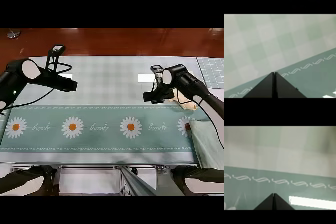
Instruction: Fold the shirts.
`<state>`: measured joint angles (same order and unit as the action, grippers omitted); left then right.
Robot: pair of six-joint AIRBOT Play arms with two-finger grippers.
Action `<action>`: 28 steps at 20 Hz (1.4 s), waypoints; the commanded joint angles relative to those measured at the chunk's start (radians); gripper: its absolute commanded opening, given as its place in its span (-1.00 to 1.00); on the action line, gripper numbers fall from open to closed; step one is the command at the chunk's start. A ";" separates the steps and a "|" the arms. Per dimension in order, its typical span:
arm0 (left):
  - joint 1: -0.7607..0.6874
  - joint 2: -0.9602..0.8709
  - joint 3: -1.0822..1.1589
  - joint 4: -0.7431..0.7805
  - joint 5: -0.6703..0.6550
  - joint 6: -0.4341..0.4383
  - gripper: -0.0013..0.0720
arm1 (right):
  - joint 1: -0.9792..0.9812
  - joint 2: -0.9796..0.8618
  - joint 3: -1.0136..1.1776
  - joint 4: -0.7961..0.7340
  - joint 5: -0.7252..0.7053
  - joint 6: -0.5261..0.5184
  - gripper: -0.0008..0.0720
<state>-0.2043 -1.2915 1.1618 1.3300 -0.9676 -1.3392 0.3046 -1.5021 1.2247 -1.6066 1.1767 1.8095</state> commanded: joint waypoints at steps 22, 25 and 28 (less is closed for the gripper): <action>0.093 -0.114 0.000 -0.003 0.344 -0.090 0.95 | -0.523 -0.222 0.137 -0.102 -0.159 0.169 0.73; 0.099 -0.116 0.004 -0.002 0.242 -0.098 0.95 | -0.550 -0.225 0.150 0.068 -0.102 0.021 -0.41; 0.155 -0.080 0.071 -0.001 0.027 -0.098 0.95 | -0.553 -0.217 0.269 0.211 0.016 -0.188 -0.91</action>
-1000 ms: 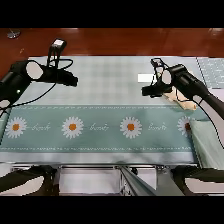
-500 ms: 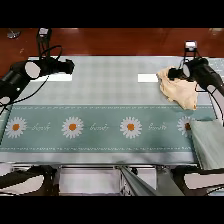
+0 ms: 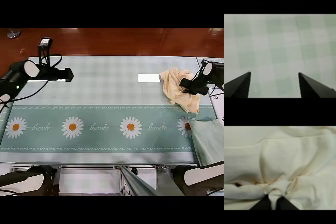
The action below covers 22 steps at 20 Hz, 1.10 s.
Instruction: Fold the shirts.
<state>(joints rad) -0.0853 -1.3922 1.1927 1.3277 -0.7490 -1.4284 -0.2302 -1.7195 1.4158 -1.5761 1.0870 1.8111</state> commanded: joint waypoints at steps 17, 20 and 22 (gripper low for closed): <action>0.066 0.867 -0.434 -0.180 -0.369 -0.069 0.95 | 0.323 0.637 0.565 0.177 0.193 -0.308 -0.91; 0.066 0.863 -0.434 -0.185 -0.374 -0.069 0.95 | 0.480 0.639 0.537 0.126 0.416 -0.311 -0.91; 0.066 0.852 -0.435 -0.185 -0.374 -0.069 0.95 | 0.610 0.634 0.413 0.125 0.427 -0.305 -0.91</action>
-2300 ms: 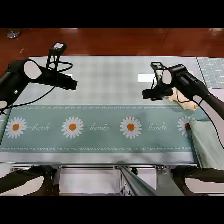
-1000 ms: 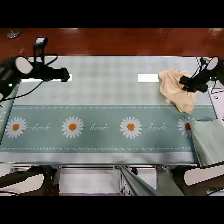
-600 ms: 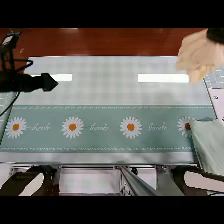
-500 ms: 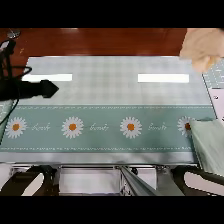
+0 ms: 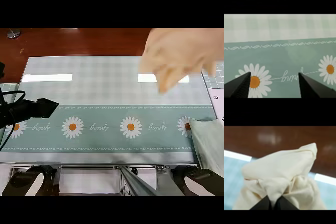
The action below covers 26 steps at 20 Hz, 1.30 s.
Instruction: Fold the shirts.
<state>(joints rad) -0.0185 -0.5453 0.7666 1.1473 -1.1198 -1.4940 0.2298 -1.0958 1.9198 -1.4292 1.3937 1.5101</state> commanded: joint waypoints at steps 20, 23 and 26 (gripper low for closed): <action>-0.078 -0.220 -0.056 -0.072 -0.078 0.012 0.95 | -0.033 -0.249 -0.422 0.144 -0.014 0.033 0.72; -0.141 -0.235 -0.224 -0.230 -0.064 0.019 0.95 | -0.343 -0.023 -0.760 0.172 -0.110 0.032 0.71; -0.299 -0.293 -0.395 -0.378 0.121 0.042 0.95 | -0.532 0.157 -1.155 0.354 -0.215 -0.042 0.72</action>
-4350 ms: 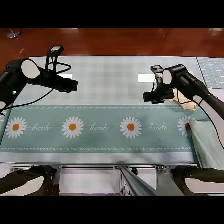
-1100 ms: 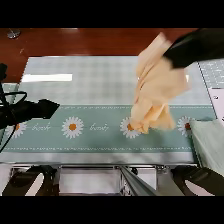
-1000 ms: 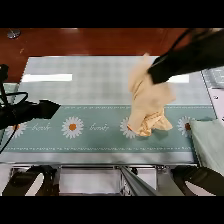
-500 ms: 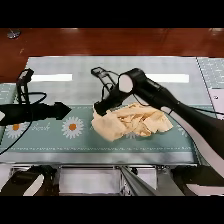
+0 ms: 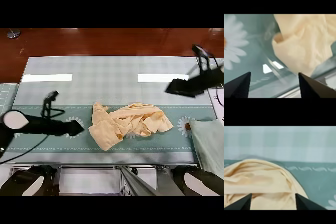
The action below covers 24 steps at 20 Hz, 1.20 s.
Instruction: Fold the shirts.
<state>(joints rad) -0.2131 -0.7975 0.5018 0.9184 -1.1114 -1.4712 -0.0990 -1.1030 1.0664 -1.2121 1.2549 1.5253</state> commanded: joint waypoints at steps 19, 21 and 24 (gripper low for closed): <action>-0.252 -0.341 0.169 -0.411 0.289 0.264 -0.90 | -0.102 0.093 -0.555 0.202 -0.140 -0.094 0.71; -0.209 -0.341 0.177 -0.411 0.272 0.282 -0.90 | -0.064 0.036 -0.546 0.264 -0.180 -0.099 0.71; -0.206 -0.344 0.177 -0.411 0.273 0.282 -0.90 | -0.017 -0.048 -0.500 0.317 -0.251 -0.097 0.71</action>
<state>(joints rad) -0.4522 -1.1397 0.6678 0.5091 -0.8154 -1.2060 -0.1650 -1.0775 0.5365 -0.9535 1.0763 1.4254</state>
